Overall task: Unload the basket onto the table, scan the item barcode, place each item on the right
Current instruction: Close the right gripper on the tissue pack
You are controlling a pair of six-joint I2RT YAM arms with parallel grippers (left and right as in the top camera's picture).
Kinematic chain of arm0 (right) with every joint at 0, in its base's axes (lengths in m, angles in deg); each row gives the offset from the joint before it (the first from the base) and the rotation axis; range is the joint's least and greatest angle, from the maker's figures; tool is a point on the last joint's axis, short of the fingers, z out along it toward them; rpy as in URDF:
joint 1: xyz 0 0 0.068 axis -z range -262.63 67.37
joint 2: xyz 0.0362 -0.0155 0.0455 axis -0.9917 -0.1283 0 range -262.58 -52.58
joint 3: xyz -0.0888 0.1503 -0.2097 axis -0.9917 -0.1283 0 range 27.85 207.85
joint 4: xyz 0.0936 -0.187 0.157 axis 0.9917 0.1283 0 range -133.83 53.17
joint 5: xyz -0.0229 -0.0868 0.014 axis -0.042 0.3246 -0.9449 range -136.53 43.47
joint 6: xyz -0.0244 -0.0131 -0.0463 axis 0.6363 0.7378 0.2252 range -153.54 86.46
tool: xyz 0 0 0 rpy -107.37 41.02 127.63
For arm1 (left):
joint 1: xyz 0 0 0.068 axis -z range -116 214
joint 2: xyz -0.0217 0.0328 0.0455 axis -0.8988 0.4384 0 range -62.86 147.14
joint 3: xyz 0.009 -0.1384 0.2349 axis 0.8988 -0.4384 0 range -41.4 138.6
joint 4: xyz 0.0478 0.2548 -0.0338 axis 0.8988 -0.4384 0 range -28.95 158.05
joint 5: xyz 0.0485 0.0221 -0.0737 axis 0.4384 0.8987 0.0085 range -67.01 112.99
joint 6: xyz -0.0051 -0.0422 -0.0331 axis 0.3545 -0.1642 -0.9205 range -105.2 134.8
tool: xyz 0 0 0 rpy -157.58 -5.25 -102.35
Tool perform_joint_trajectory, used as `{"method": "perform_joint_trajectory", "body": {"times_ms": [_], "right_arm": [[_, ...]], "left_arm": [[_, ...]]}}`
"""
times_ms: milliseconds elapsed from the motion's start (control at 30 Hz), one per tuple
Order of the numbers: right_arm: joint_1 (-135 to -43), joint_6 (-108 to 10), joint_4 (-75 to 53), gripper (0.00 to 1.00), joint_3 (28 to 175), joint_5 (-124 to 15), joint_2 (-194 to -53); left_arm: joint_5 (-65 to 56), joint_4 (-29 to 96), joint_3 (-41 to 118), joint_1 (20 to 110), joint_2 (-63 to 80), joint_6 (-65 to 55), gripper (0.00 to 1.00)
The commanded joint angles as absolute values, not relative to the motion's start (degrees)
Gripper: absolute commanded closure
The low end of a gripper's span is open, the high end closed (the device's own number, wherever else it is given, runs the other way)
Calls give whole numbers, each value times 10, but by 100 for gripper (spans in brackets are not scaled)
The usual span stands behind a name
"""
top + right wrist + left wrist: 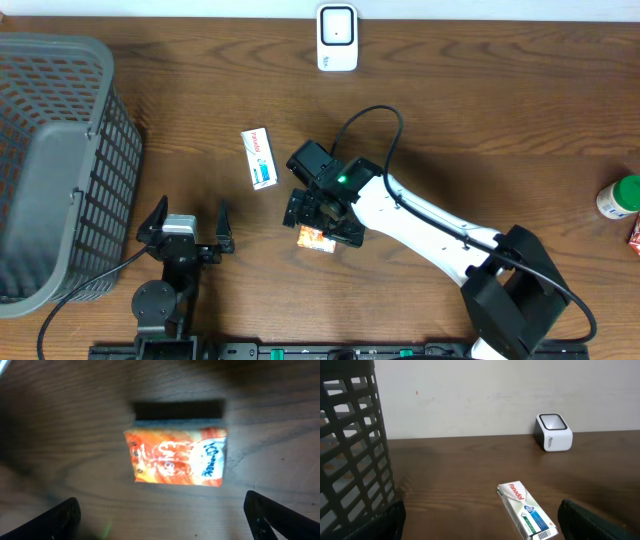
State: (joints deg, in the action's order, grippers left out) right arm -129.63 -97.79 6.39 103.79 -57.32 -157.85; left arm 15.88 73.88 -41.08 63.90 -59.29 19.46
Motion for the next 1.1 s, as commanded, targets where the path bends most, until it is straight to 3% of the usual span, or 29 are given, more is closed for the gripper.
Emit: {"method": "perform_joint_trajectory", "body": {"times_ms": [0,933,1067], "right_arm": [[-1288,-993,66,1,1039,-553,-1588],[-1283,-891,98,1,1091,-542,-1735],[-1284,-870,109,6,1091,-541,-1735]], "left_arm": [[164,741,-411,640,-596,192,4],[164,741,-411,640,-596,192,4],[164,741,-411,640,-596,192,4]]}}
